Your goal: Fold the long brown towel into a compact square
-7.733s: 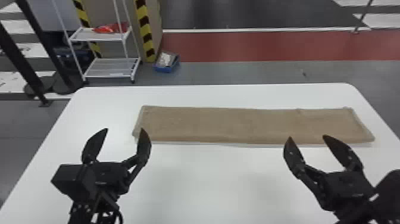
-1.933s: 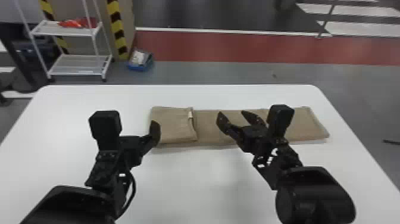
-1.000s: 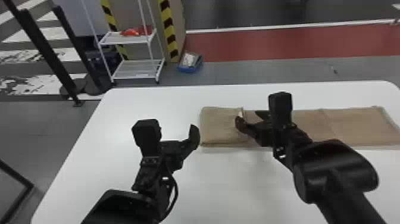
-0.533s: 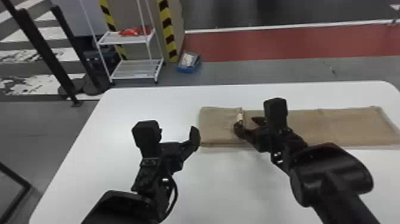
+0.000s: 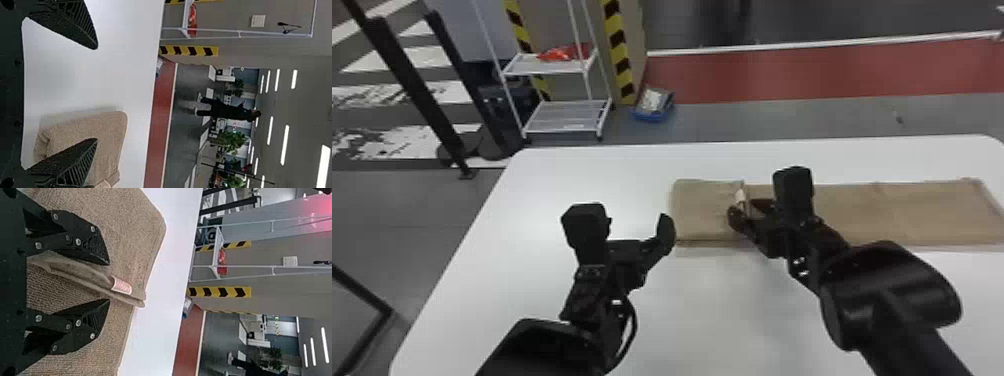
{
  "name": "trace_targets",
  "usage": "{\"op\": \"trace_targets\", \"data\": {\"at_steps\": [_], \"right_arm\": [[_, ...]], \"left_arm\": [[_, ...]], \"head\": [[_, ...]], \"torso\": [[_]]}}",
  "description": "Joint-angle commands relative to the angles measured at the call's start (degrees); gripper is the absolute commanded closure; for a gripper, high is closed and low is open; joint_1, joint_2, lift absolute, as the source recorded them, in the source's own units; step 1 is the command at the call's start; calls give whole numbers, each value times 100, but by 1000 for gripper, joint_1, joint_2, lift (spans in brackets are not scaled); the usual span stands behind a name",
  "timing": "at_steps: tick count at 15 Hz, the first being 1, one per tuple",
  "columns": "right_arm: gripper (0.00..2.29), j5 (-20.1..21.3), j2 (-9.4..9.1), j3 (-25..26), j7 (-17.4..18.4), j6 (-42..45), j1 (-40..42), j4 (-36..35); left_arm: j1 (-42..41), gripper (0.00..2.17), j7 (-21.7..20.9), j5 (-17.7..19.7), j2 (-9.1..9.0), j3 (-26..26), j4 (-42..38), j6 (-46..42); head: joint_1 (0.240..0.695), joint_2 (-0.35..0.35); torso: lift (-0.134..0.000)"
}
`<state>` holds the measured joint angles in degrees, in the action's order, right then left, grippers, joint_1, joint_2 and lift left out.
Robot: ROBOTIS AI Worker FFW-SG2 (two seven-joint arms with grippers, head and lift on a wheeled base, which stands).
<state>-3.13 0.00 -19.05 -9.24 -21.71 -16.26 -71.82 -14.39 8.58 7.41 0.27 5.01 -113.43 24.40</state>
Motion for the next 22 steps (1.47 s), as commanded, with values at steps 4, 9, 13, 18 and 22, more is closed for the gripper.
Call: {"op": "trace_targets", "data": {"at_steps": [4,9,13,18,22], "right_arm": [[920,-12,-5,7,2,13,0,-8],[940,-12,-5,24,-7,171,18,-87],[1109,-30,-5,51,-25,48,185,-552],[1207,-170,-5,350,-201,-497,642,-1818],[1207,-329,132,1589,-499,-1710,1020,-3154]], "left_arm": [[42,36,-5,6,8,0,84,0],[130,36,-5,15,8,-9,207,0],[139,36,-5,24,8,-62,224,0],[130,36,3,68,17,-149,180,0],[112,36,3,59,26,-132,163,35]], "head": [[695,161],[695,161],[695,163],[695,176],[695,153]], "torso": [[-123],[-123],[-123],[-123],[-123]]}}
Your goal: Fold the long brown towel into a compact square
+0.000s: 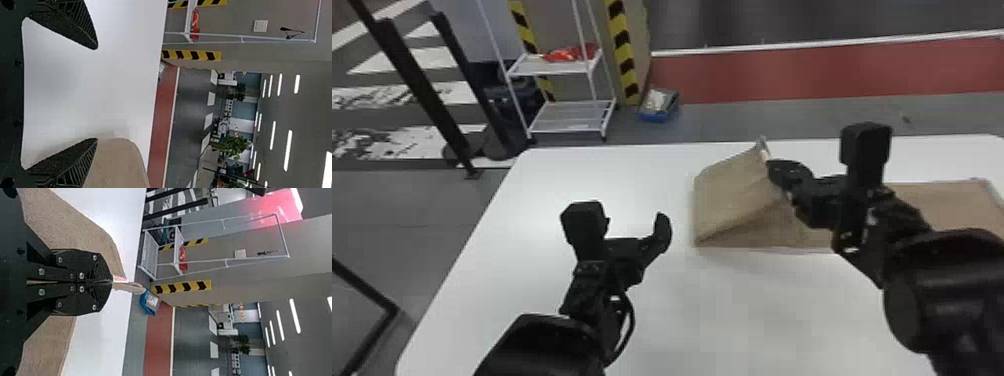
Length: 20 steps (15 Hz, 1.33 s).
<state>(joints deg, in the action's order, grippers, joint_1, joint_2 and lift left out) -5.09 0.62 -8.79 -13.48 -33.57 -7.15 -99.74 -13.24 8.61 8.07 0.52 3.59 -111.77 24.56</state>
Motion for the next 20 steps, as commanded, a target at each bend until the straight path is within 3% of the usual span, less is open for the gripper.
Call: {"op": "trace_targets", "data": {"at_steps": [1,4,7,9,11,14,17,20], "right_arm": [[1207,-238,114,923,-111,-577,170,-458],[1207,-300,342,1662,-155,-630,249,-159],[1207,-265,342,1670,-261,-331,223,500],[1207,-265,342,1618,-269,-383,232,254],[1207,-511,351,1890,-322,-788,205,-362],[1207,-599,694,2620,-656,-1104,-67,-564],[1207,-616,1142,2989,-753,-770,-146,429],[1207,-318,1151,2989,-867,-471,-173,1001]], "left_arm": [[-3,36,0,-8,10,10,-11,19],[-65,36,9,-8,10,10,-91,1],[-117,36,17,-69,27,151,-91,-385],[-100,36,105,-183,27,283,-91,-473],[-100,36,141,-192,27,318,-91,-737],[-144,36,149,-236,27,344,-108,-772],[-232,36,149,-350,27,388,-178,-790],[-258,36,141,-447,36,538,-170,-772]], "head": [[695,132],[695,24],[695,-39],[695,-54],[695,-54],[695,-82],[695,-146],[695,-218]], "torso": [[-123],[-123],[-123],[-123],[-123],[-123],[-123],[-123]]}}
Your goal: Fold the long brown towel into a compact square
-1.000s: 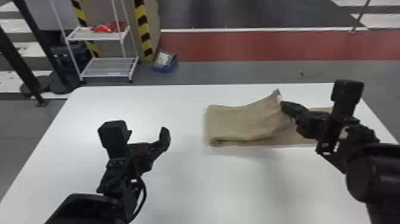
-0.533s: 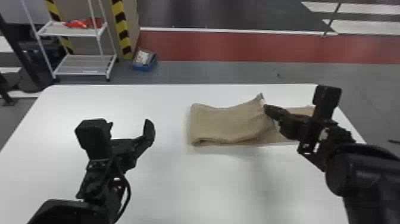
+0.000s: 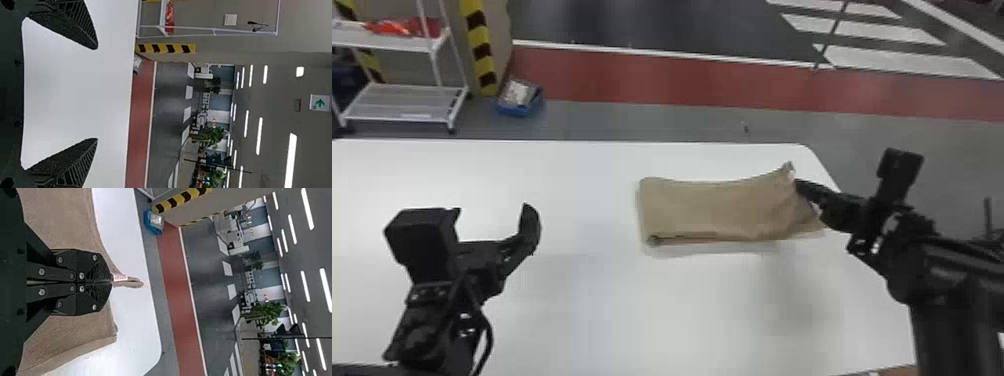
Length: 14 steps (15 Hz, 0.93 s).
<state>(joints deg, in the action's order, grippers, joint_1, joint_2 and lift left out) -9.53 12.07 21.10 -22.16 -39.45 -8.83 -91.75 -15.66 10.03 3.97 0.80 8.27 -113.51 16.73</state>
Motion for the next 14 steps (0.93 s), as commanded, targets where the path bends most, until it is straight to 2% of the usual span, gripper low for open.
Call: {"op": "trace_targets", "data": {"at_steps": [1,5,8,10,11,12,13,14], "right_arm": [[1207,135,15,8,-8,99,-5,201],[1207,30,85,96,-333,29,-321,-19],[1207,179,384,236,-386,187,-541,684],[1204,390,392,316,-377,345,-480,1036],[1112,539,375,307,-298,433,-453,1203],[566,698,349,333,-210,767,-418,1352],[194,838,349,351,-122,1101,-365,1431],[70,953,349,447,-122,1312,-348,1467]], "left_arm": [[-34,36,-1,-46,17,105,-4,10],[10,36,8,-134,8,219,58,63],[-43,36,-10,-142,25,245,66,133],[-87,36,-54,-151,25,263,84,116],[-87,36,-62,-151,34,298,101,116],[-78,36,-89,-151,25,316,101,116],[-60,36,-89,-151,34,351,110,116],[-51,36,-89,-142,87,369,110,116]], "head": [[695,-229],[695,-246],[695,-257],[695,-279],[695,-302],[695,-312],[695,-322],[695,-333]], "torso": [[-123],[-123],[-123],[-123],[-123],[-123],[-123],[-123]]}}
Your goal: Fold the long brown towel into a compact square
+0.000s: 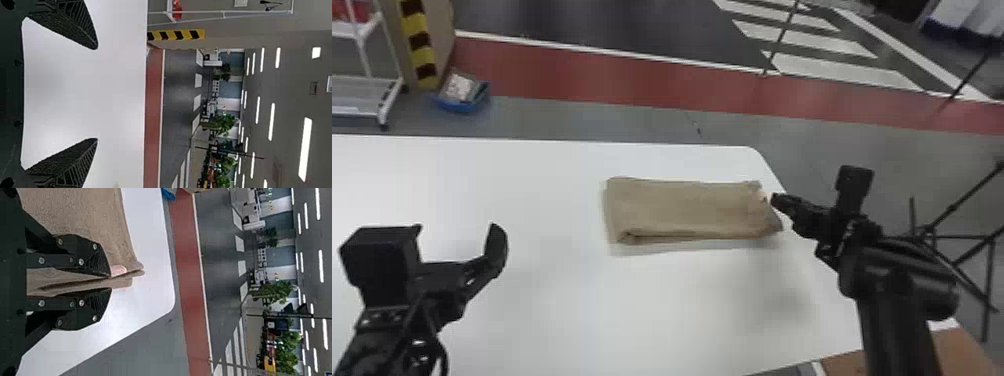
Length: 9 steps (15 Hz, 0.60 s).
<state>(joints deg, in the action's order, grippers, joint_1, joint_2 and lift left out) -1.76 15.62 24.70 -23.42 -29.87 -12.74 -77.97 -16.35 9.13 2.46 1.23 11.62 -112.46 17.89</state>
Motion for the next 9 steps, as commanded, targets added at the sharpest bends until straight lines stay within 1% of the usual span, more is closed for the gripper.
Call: {"op": "trace_targets", "data": {"at_steps": [1,2,4,5,6,7,8,9], "right_arm": [[49,202,-32,211,13,477,70,63],[49,176,-68,334,22,547,158,-113],[49,53,-305,448,13,793,492,-860],[110,-88,-331,395,-145,793,667,-1133],[576,-404,-331,299,-506,776,782,-1291],[1325,-624,-340,158,-787,565,861,-1440],[1986,-703,-366,-18,-1139,284,913,-1484],[2169,-606,-366,-229,-1543,248,878,-1484]], "left_arm": [[18,36,1,17,70,42,4,-17],[44,36,19,9,70,42,22,-17],[158,36,45,17,61,68,127,-70],[237,36,54,26,53,77,198,-87],[325,36,80,35,35,112,277,-140],[369,36,89,35,44,112,330,-281],[369,36,98,35,61,104,338,-439],[369,36,98,35,70,68,338,-439]], "head": [[695,-342],[695,-350],[695,-350],[695,-350],[695,-350],[695,-350],[695,-346],[695,-303]], "torso": [[-123],[-123],[-123],[-123],[-123],[-123],[-123],[-123]]}}
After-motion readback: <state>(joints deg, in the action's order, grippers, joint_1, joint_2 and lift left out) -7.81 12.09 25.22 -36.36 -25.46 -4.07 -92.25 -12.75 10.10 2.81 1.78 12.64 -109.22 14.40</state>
